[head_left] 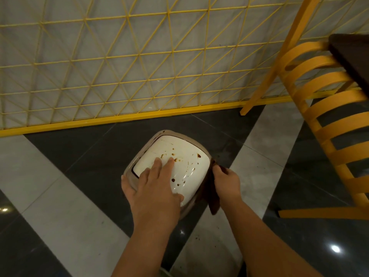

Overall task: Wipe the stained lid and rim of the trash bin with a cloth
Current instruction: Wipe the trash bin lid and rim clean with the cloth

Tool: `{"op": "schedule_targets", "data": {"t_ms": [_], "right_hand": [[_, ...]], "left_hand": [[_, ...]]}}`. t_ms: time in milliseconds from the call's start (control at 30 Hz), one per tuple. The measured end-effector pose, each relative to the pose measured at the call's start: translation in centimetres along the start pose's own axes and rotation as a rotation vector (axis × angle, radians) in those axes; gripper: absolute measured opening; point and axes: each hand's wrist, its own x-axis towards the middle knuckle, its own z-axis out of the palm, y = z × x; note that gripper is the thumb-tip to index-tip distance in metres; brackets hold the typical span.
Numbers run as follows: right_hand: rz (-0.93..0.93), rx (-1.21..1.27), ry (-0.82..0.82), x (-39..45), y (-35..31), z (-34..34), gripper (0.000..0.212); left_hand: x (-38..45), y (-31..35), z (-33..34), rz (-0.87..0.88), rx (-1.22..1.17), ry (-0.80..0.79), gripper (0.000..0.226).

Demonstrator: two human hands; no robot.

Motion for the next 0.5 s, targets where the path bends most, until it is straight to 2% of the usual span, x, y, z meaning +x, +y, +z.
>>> {"op": "schedule_targets", "data": {"t_ms": [133,300,500], "right_hand": [[0.035,0.009,-0.090,-1.8,2.6,0.2,0.016],[0.084,0.143,-0.084,-3.9,5.0,0.9,0.017],[0.060,0.115,-0.099,-4.1,5.3,0.9,0.021]], "left_hand": [[0.3,-1.0,0.1,0.010,0.052,0.052,0.086],[-0.1,-1.5,0.0,0.026,0.043,0.026,0.086],[0.3,-1.2,0.4,-0.009,-0.029,0.085,0.077]]}}
